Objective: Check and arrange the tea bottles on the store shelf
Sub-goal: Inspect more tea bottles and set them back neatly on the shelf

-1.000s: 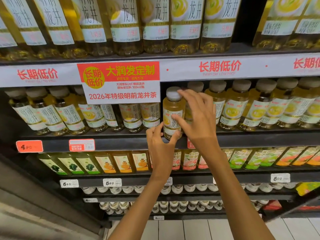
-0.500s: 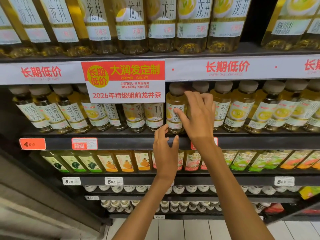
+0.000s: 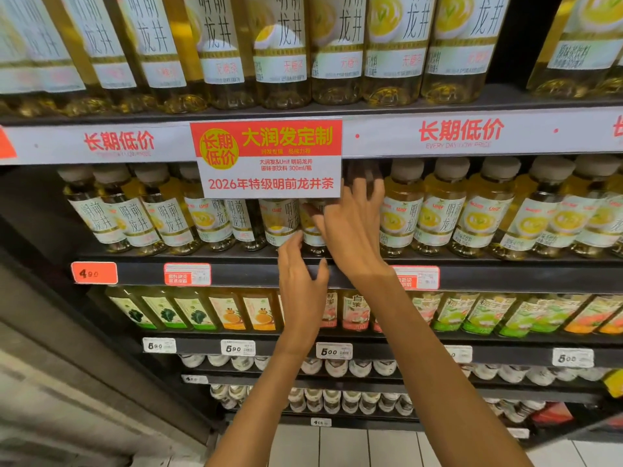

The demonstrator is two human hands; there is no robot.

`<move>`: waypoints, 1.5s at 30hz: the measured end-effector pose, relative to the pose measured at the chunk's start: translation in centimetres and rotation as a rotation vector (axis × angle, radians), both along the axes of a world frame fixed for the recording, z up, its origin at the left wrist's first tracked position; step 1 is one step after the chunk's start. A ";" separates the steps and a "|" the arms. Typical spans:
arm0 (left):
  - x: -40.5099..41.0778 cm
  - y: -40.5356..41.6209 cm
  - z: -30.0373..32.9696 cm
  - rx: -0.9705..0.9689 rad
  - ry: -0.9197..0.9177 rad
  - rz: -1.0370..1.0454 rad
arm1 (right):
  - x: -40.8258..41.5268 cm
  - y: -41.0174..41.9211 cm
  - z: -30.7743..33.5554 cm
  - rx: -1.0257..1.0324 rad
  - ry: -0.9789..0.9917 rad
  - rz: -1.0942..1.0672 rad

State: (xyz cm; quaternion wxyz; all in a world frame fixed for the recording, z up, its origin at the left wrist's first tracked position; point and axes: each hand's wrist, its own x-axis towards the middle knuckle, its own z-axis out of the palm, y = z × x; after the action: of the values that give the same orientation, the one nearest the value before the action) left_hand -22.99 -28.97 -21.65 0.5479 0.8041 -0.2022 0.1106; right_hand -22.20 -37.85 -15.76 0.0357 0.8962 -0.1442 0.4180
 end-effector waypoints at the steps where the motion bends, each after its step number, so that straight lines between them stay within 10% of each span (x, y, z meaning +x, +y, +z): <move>1: 0.1 0.1 0.0 0.004 -0.001 -0.013 | 0.0 0.0 -0.1 0.007 0.006 -0.013; 11: -0.3 0.8 0.0 -0.042 0.005 -0.048 | -3.0 1.8 -1.4 0.401 -0.327 0.279; 24: -0.7 2.3 -0.9 -0.109 -0.117 -0.102 | -7.7 2.4 -2.0 0.896 -0.274 0.674; 45: -8.1 4.6 2.7 -0.143 0.435 -0.605 | -10.5 -0.7 2.2 1.684 -0.100 1.065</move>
State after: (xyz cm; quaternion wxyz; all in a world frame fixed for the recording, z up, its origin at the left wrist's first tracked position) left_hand -31.10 -24.33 -18.91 0.6406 0.6725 -0.3015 -0.2157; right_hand -32.72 -38.55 -13.55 -0.8096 0.5587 0.0258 0.1783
